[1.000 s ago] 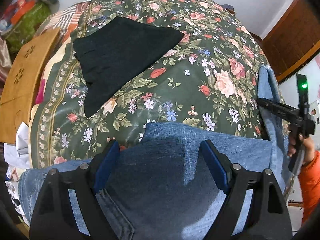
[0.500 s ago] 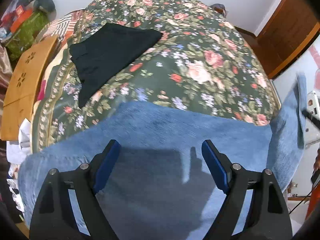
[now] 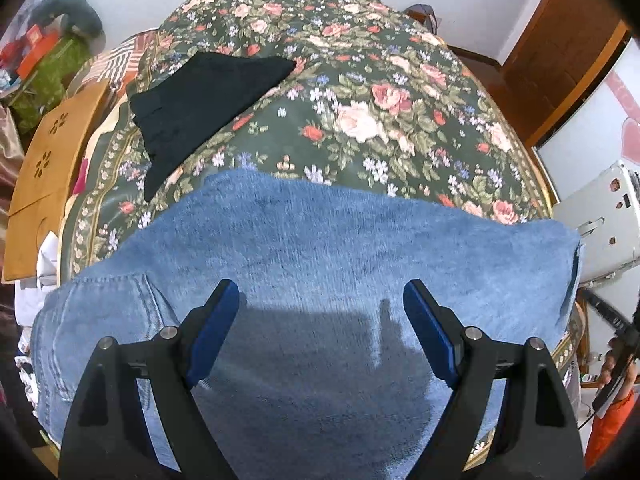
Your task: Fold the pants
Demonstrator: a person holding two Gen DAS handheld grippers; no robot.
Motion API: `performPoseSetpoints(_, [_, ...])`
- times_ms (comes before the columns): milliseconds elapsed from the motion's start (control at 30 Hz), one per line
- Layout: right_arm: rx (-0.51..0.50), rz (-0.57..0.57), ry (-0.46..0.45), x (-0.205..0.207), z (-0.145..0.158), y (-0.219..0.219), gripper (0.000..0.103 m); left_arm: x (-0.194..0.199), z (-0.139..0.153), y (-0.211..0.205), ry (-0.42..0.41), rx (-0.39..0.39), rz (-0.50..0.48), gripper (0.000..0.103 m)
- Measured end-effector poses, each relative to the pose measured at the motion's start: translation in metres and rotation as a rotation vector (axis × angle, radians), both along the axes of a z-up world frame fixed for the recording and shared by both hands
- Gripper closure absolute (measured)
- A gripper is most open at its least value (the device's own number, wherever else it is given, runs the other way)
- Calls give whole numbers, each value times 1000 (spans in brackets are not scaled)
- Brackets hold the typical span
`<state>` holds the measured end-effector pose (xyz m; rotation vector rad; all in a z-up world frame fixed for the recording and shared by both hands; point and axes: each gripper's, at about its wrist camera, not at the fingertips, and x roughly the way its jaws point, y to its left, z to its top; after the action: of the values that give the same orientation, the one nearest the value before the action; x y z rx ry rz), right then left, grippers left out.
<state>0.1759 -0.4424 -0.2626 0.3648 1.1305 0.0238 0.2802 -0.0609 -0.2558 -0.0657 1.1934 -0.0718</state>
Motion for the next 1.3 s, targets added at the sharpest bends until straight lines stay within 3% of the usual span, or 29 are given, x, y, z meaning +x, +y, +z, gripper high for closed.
performPoseSetpoints(67, [-24, -50, -33, 7, 7, -3, 60, -2, -7, -6, 3, 14, -11, 19])
performPoseSetpoints(167, [-64, -115, -68, 14, 11, 1, 36, -6, -17, -18, 8, 45, -32, 19])
performPoseSetpoints(367, [-153, -85, 14, 27, -28, 10, 38, -15, -24, -42, -26, 108, -89, 19])
performPoseSetpoints(467, [-99, -121, 4, 14, -39, -10, 56, -19, -28, -50, -31, 128, -121, 19])
performPoseSetpoints(533, [-65, -151, 5, 7, -41, -25, 80, -22, -30, -54, -35, 135, -130, 19])
performPoseSetpoints(600, [-70, -154, -13, 5, -40, -30, 95, -26, -31, -60, -44, 145, -144, 19])
performPoseSetpoints(767, [-225, -99, -105, 4, -18, -9, 99, -32, -30, -69, -31, 113, -172, 19])
performPoseSetpoints(900, [-225, -110, -61, 10, -33, -13, 98, -37, -31, -73, -46, 118, -166, 19])
performPoseSetpoints(967, [-305, -68, -11, 14, -48, -1, 95, -38, -27, -69, -52, 108, -154, 19])
performPoseSetpoints(1100, [-542, 44, 5, 21, -25, 34, 84, -39, 2, -34, -113, 58, -84, 19])
performPoseSetpoints(1233, [-475, 112, -110, 21, 24, 59, 60, -45, 37, 21, -213, 75, 4, 19])
performPoseSetpoints(1300, [-424, 141, -170, 22, 47, 75, 59, -49, 52, 53, -248, 106, 48, 19])
